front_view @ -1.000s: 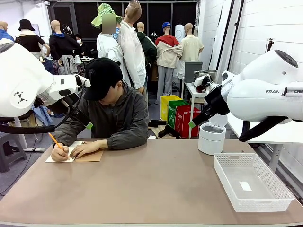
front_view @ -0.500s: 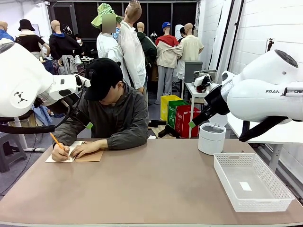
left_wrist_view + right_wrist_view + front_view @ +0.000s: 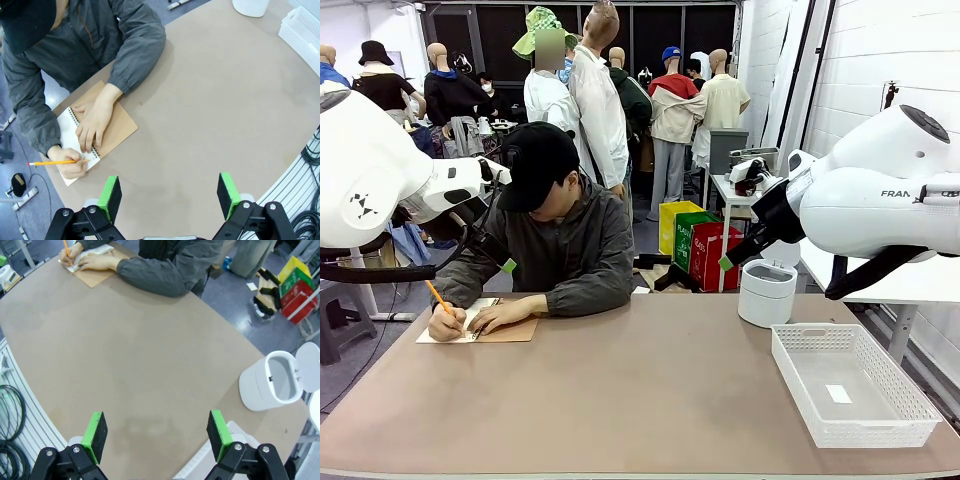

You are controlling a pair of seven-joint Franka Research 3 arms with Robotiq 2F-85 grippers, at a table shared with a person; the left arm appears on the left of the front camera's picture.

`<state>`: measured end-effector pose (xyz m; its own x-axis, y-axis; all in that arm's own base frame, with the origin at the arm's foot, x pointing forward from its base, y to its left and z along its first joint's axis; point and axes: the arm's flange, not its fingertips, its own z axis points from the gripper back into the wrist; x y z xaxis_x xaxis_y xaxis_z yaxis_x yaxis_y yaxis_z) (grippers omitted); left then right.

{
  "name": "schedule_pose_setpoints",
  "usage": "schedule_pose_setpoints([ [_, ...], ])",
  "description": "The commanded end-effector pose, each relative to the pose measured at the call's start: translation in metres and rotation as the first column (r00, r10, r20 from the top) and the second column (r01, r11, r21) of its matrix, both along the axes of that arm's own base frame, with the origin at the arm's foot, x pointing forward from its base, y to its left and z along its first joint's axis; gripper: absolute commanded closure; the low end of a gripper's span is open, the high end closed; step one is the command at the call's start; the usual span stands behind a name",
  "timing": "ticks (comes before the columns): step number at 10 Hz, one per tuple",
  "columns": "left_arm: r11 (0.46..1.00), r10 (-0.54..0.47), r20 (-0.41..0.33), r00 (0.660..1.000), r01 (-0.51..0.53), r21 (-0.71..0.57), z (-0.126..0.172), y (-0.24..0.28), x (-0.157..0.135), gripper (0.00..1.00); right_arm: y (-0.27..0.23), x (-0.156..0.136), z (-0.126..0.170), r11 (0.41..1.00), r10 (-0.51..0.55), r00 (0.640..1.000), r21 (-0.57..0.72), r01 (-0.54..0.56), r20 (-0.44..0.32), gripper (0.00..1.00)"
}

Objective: Sort the paper based on its condition.
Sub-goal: If a person hands you a paper, place it in the Organizing basket , and if it's crumpled, put it in the Trash can.

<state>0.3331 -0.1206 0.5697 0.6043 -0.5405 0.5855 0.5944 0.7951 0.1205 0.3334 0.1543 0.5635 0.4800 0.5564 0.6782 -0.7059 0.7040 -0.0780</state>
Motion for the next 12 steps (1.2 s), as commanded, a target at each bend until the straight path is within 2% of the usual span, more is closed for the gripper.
schedule_pose_setpoints([
  [1,1.0,0.002,0.0,1.0,-0.002,0.004,0.0006,0.0006,0.0001,0.0,0.0,0.0002,0.0001,1.0,0.003,1.0,0.004,-0.003,-0.002,0.0],
  [12,1.0,0.002,0.0,1.0,-0.002,0.004,0.0006,0.0006,0.0001,0.0,0.0,0.0002,0.0001,1.0,0.003,1.0,0.004,-0.003,-0.002,0.0],
])
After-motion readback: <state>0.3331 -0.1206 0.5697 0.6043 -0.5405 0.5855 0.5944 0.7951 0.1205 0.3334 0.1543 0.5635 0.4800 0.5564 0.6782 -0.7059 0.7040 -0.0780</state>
